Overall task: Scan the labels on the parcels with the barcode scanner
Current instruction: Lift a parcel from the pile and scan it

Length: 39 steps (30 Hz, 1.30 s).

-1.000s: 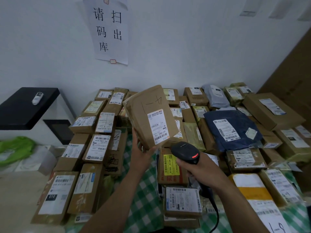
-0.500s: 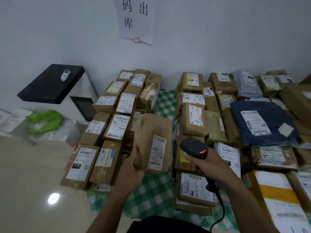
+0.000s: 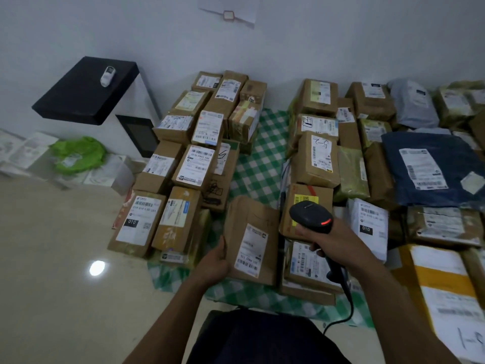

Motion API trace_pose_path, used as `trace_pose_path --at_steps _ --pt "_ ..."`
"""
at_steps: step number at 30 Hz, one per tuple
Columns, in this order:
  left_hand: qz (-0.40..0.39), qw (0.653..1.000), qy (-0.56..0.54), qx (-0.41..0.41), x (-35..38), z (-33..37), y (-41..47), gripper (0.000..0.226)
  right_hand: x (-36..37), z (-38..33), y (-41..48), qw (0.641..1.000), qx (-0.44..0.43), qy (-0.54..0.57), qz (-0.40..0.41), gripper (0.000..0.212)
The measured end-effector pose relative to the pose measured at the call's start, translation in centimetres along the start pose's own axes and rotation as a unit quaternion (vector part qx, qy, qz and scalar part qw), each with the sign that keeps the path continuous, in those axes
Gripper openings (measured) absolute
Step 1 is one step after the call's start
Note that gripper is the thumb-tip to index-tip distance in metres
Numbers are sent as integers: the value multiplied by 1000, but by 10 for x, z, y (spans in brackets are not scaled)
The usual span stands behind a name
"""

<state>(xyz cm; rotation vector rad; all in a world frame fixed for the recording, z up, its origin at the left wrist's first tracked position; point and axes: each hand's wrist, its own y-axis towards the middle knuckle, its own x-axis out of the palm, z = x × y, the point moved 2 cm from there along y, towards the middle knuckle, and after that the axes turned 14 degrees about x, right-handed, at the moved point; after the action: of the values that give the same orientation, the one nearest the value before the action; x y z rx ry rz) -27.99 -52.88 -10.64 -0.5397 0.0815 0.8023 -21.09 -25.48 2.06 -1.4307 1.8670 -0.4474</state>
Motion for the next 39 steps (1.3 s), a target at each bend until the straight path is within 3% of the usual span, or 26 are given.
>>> trace_pose_path --at_steps 1,3,5,8,11,15,20,29,34,39 --pt "0 1000 12 -3 0 -11 4 100 1 1 0 1000 1 -1 -3 30" --pt "0 997 74 5 3 -29 9 69 1 3 1 1000 4 -6 -1 30" --pt "55 986 154 27 11 -27 11 45 1 5 2 1000 6 -12 2 29" --pt "100 960 248 85 31 -9 26 75 0 8 2 1000 9 -22 1 27" --pt "24 950 304 62 38 2 48 102 -2 8 3 1000 14 -18 6 28" --pt "-30 945 326 29 40 -21 60 118 -1 9 5 1000 17 -15 12 30" --pt "-23 934 354 28 52 -27 39 119 2 13 8 1000 25 -16 9 26" --pt "-10 922 387 3 50 -46 5 120 8 22 19 999 38 -12 10 45" --pt "-17 917 398 -17 36 -41 9 126 5 23 14 999 36 -4 5 37" --pt "-30 928 369 -47 23 -35 13 129 -4 27 10 999 41 8 20 43"
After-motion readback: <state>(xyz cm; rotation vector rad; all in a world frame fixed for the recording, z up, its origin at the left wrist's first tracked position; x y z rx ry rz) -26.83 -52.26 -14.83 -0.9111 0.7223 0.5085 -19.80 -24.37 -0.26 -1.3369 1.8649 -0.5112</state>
